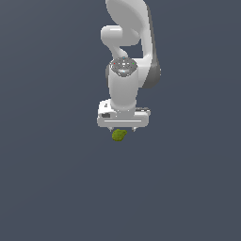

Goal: Pick up the object and move it to a goal position.

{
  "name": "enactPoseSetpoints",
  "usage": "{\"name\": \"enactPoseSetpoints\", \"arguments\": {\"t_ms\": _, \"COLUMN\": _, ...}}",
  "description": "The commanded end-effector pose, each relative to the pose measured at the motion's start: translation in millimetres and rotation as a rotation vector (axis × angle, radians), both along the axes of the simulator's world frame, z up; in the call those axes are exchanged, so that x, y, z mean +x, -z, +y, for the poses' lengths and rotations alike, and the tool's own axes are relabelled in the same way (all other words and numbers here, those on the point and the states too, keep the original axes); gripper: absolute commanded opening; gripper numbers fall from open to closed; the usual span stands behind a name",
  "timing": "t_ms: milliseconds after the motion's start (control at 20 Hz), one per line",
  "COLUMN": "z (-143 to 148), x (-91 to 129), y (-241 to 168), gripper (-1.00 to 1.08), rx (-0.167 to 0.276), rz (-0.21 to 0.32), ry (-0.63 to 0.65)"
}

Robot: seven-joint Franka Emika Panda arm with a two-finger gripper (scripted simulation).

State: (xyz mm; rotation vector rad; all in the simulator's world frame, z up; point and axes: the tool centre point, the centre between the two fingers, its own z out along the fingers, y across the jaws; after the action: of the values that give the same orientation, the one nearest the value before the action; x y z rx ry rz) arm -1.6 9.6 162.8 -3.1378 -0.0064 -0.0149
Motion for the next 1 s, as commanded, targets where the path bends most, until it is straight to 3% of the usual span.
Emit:
{"name": "enactPoseSetpoints", "arguments": {"t_ms": 0, "z": 0.0, "x": 0.0, "y": 0.0, "gripper": 1.0, "rx": 0.0, "rz": 0.0, "ry": 0.0}}
{"name": "enactPoseSetpoints", "arguments": {"t_ms": 450, "z": -29.1, "x": 4.3, "y": -9.1, "gripper": 1.0, "rx": 0.003, "rz": -0.003, "ry": 0.067}}
{"name": "enactPoseSetpoints", "arguments": {"t_ms": 950, "z": -27.6, "x": 2.7, "y": -6.0, "gripper": 1.0, "rx": 0.005, "rz": -0.002, "ry": 0.101}}
